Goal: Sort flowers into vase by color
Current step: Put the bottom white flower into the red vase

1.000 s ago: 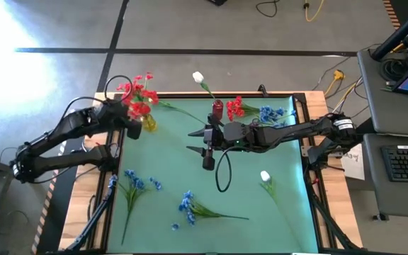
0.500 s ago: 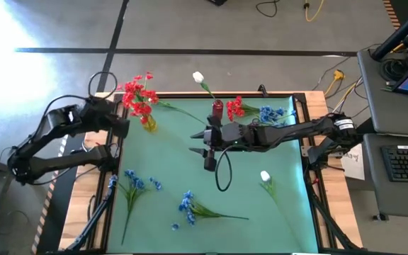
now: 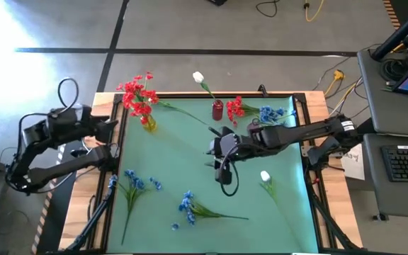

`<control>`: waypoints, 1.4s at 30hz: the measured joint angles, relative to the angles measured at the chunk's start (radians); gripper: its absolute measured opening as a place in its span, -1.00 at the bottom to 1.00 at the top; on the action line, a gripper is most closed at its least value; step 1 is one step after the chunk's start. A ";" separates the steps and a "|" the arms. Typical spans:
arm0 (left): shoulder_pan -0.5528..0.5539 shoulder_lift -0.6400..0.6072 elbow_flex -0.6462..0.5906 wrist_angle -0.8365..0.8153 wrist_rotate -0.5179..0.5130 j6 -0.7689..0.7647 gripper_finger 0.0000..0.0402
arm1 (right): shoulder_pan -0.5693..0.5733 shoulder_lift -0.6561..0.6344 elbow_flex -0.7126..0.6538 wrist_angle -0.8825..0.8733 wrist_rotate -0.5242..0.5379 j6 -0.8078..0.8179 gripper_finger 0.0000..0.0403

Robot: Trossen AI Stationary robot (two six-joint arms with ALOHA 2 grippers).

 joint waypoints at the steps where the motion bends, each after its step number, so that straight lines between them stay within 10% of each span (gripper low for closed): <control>1: 0.000 -0.013 -0.005 0.018 0.008 0.013 0.31 | 0.006 0.000 0.015 -0.039 -0.006 0.034 -0.13; 14: 0.001 -0.042 -0.072 0.299 0.138 0.160 0.31 | 0.124 0.000 0.073 -0.324 -0.448 0.499 -0.17; 30: 0.001 0.020 -0.137 0.633 0.343 0.226 0.31 | 0.330 -0.085 -0.080 -0.578 -0.237 0.952 -0.21; 42: 0.001 0.042 -0.199 0.672 0.343 0.224 0.31 | 0.359 -0.350 -0.581 -0.391 -0.170 1.206 -0.21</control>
